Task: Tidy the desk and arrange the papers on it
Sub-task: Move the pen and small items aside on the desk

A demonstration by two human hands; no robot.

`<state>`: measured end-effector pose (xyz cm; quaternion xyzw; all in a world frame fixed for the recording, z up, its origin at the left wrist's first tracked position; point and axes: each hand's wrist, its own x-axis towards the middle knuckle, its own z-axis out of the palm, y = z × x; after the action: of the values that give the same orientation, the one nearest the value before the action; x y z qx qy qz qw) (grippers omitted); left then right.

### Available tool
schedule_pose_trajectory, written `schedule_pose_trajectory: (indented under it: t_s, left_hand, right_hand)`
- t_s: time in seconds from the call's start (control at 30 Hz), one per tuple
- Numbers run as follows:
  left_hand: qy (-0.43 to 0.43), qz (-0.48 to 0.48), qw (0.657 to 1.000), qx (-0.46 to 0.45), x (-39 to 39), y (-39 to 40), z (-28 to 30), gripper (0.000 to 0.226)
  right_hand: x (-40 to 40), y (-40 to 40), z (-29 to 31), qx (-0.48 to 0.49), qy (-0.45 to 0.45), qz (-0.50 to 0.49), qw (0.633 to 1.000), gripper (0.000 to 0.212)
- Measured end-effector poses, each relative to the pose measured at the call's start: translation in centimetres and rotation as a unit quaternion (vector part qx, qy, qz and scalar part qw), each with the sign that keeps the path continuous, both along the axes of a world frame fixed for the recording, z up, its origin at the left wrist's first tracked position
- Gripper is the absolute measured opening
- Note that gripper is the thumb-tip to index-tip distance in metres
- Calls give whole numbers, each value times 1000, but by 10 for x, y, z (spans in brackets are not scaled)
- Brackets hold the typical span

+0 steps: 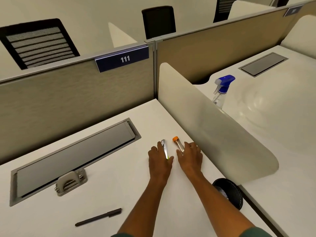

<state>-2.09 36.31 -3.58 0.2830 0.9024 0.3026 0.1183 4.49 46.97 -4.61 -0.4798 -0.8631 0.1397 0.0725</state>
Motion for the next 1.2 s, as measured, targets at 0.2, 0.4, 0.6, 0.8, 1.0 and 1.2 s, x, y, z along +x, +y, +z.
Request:
schedule_pose_trajectory:
  t_s: [0.2, 0.4, 0.6, 0.8, 1.0, 1.2]
  left_hand:
    - [69, -17, 996, -51, -4, -34, 4, 79]
    - [127, -17, 983, -134, -13, -106, 13, 84]
    - [134, 39, 977, -163, -14, -187, 14, 83]
    - [131, 97, 970, -178, -2, -277, 11, 83]
    - [122, 137, 962, -202, 10, -347, 1, 81]
    - [96, 142, 958, -230, 28, -379, -14, 81]
  right_hand:
    - [4, -26, 12, 13, 68, 59, 996, 66]
    - [0, -77, 28, 61, 27, 175, 982, 83]
    - [-8, -139, 28, 69, 14, 288, 955, 81]
    - [-18, -212, 27, 44, 3, 368, 929, 77]
    - [-27, -272, 9, -34, -24, 404, 914, 74]
    - [-12, -300, 10, -34, -14, 419, 907, 28]
